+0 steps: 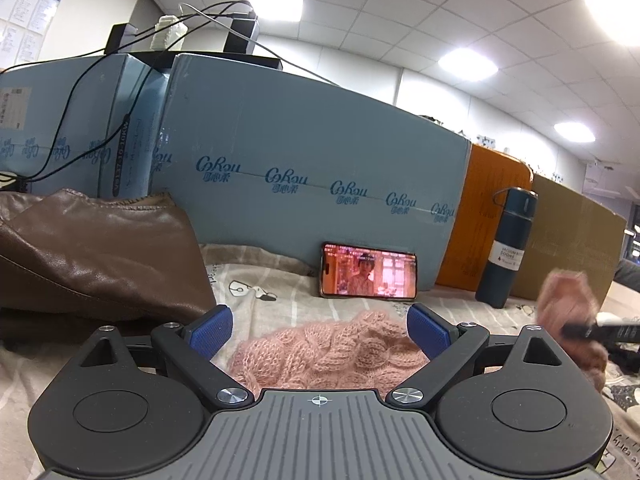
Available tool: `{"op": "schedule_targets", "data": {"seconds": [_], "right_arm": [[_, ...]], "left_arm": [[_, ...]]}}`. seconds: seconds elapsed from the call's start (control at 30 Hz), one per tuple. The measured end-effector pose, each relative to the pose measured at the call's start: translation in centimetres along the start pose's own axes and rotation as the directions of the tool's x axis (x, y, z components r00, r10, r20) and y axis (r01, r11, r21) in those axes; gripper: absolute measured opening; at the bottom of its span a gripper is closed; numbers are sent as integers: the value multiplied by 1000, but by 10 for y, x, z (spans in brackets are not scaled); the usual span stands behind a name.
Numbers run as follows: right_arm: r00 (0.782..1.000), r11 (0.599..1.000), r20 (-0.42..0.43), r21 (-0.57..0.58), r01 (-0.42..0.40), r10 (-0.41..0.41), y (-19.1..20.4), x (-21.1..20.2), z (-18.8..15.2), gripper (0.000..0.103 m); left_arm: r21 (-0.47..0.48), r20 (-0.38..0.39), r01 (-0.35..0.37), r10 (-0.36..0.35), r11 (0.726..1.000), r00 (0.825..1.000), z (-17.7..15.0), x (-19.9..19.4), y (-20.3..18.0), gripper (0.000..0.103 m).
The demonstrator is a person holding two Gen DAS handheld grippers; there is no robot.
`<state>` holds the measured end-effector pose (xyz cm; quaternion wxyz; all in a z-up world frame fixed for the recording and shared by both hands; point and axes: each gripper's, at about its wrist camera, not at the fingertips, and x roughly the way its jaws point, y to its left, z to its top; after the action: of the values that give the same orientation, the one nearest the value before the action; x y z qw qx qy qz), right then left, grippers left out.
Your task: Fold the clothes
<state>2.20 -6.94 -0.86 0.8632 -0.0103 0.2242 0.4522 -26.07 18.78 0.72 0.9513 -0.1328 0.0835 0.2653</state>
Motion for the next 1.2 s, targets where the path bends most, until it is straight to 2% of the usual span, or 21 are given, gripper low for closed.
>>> {"op": "schedule_targets", "data": {"seconds": [0.1, 0.13, 0.2, 0.33, 0.43, 0.53, 0.67, 0.73, 0.8, 0.87, 0.93, 0.97, 1.03, 1.1, 1.13, 1.2], "right_arm": [[999, 997, -23, -73, -29, 27, 18, 4, -5, 33], [999, 995, -20, -88, -50, 48, 23, 2, -6, 46], [996, 990, -19, -109, -94, 92, 31, -2, -7, 51], [980, 977, -44, -71, -199, 196, 40, -1, -6, 67], [966, 971, -105, 0, -239, 238, 40, 8, -9, 68], [961, 972, -148, 68, -225, 233, 34, 20, -14, 68], [965, 960, -27, 117, -255, 260, 24, -1, -6, 69], [980, 968, 67, 159, -195, 187, 11, -17, 0, 74], [992, 974, 116, 216, -69, 45, -3, -26, 2, 76], [988, 954, 114, 291, 67, -104, -20, -30, -1, 77], [983, 922, 68, 364, 135, -171, -36, -28, -7, 77], [984, 908, 43, 395, 142, -173, -42, -25, -10, 77], [992, 894, 4, 435, 109, -123, -48, -18, -16, 77], [996, 898, -28, 431, 84, -80, -46, -10, -19, 76], [996, 907, -45, 412, 86, -74, -42, -6, -20, 73], [994, 927, -69, 362, 102, -83, -32, 0, -23, 58]], "left_arm": [[-5, 1, 1, -1, 1000, 1000, 0, 0, 1, 96], [-7, 1, 2, -2, 1000, 1000, 0, 0, 1, 97], [-10, 1, 3, -3, 1000, 1000, 0, 0, 2, 98], [-13, 5, 4, -4, 1000, 1000, 0, -1, 2, 100], [-16, -7, 0, 0, 1000, 1000, -1, 0, 2, 100], [-16, -17, -4, 3, 1000, 1000, -1, 1, 2, 100], [-20, -21, -12, 11, 1000, 1000, -2, 2, 3, 100], [-25, -24, -16, 15, 1000, 1000, -2, 2, 4, 100], [-28, -24, -16, 15, 999, 1000, -2, 1, 4, 100], [-29, -25, -15, 15, 999, 1000, -2, 2, 4, 100], [-28, -29, -16, 15, 999, 999, -2, 2, 4, 100], [-28, -30, -16, 15, 999, 999, -2, 2, 4, 100], [-28, -34, -18, 17, 999, 999, -2, 3, 4, 100], [-30, -37, -19, 18, 999, 999, -3, 4, 4, 100], [-30, -39, -19, 18, 999, 999, -3, 4, 4, 100], [-32, -40, -19, 17, 999, 999, -3, 4, 4, 100]]}}
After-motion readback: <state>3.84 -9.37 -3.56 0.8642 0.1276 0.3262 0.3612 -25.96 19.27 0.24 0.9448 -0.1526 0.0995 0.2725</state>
